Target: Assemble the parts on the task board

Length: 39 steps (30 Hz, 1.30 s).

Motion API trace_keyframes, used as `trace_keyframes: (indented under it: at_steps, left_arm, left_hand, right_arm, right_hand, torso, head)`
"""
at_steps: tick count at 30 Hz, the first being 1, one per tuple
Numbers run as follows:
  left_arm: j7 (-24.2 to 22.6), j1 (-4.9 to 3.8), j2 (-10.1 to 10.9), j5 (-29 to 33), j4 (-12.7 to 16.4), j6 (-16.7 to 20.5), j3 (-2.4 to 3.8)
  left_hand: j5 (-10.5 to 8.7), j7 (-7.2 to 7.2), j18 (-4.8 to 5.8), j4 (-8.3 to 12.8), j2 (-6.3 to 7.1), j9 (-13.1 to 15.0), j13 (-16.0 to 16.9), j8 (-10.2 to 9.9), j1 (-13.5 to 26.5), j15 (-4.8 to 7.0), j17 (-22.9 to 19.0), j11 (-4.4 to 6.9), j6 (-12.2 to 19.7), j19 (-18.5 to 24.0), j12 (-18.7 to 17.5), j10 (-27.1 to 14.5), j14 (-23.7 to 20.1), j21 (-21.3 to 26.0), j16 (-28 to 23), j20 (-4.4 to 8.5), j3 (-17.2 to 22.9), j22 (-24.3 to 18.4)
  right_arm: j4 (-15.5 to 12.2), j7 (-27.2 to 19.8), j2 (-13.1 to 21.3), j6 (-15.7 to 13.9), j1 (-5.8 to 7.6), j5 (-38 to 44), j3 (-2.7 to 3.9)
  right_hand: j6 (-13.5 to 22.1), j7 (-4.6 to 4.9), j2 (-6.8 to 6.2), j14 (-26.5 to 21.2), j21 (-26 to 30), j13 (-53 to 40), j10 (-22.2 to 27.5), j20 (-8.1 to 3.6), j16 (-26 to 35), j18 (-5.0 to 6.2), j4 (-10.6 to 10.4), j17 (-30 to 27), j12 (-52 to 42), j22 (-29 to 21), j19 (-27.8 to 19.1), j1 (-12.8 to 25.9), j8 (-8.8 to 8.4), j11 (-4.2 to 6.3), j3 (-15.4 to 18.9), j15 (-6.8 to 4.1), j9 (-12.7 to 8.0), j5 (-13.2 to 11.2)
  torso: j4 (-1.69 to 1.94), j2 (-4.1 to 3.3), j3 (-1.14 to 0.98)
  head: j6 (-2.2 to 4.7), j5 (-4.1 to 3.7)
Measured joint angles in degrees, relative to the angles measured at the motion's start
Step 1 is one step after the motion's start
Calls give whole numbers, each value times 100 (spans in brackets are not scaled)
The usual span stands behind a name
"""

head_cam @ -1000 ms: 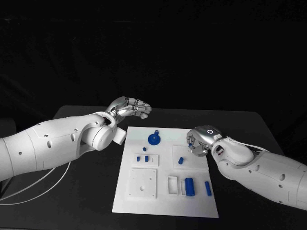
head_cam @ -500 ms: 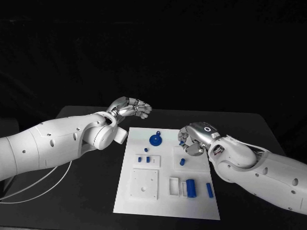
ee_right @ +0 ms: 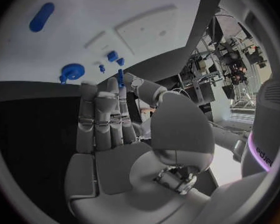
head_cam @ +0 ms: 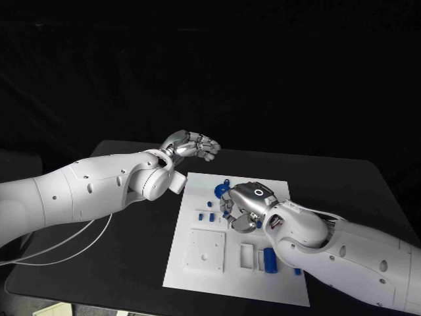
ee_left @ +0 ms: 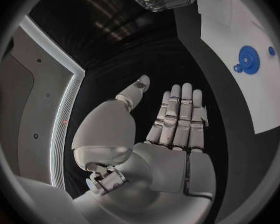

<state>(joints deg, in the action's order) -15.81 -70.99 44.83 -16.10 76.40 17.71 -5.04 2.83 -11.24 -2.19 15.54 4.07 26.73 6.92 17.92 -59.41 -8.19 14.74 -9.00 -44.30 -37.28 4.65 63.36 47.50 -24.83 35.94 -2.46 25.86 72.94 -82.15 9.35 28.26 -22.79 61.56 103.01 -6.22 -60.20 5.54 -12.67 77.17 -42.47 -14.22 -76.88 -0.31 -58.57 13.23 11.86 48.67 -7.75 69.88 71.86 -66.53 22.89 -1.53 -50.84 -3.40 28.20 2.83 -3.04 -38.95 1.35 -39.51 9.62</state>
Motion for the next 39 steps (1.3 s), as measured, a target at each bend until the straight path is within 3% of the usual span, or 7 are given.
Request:
trace_keyframes:
  at_steps: [7, 12, 21, 39]
  left_arm:
    - [0, -1, -80, 5, -16, 14, 0]
    - [0, -15, -88, 6, -36, 17, 0]
    - [9, -20, -93, 9, -46, 21, 0]
    - [14, -20, -140, 12, -77, 22, 0]
  left_hand:
    - [0, 0, 0, 0, 0, 0, 0, 11, 0, 0, 5, 0, 0, 0, 0, 0, 0, 0, 0, 0, 0, 5]
    - [0, 0, 0, 0, 0, 0, -5, 11, 0, 0, 5, 0, 0, 0, 0, 0, 0, 0, -8, 0, 0, 5]
    - [0, 0, 0, 0, 0, -1, -5, 11, 0, 0, 10, 0, 0, 0, 0, 0, 0, 0, -22, 0, 0, 4]
    - [0, 0, 0, 0, 0, -1, -15, 11, 0, 0, 27, 0, 0, 0, 0, 0, 0, 23, -44, 0, 0, 9]
  right_arm:
    - [146, 6, -216, 134, -181, 111, -95]
    - [191, 12, -257, 179, -285, 187, -112]
    - [324, 13, -365, 206, -403, 249, -210]
    - [340, 20, -371, 214, -484, 323, -246]
  right_hand:
    - [1, 0, 8, 0, 0, -10, 1, 0, 0, 0, 0, 0, 2, 5, 0, -8, -8, 0, 0, 0, 0, 0]
    - [1, 0, 8, -1, 0, -10, 1, 0, -20, -1, 0, -1, 6, 5, 0, -8, 13, 0, 0, 0, -1, 0]
    - [11, -8, 8, -11, 0, -25, 3, 0, -20, -1, 0, -1, 6, 11, 0, -8, 13, 1, 0, -11, 10, -1]
    - [12, -9, 7, -12, -23, -45, -11, 0, -40, -1, 17, -2, 11, 23, 1, -7, 6, -14, -15, -13, 24, -1]
  torso:
    - [5, -7, 0]
    - [4, -9, -3]
    - [-1, -10, -9]
    - [-8, -10, -4]
  head:
    - [-39, 93]
    - [-75, 180]
    - [-174, 350]
    - [-270, 474]
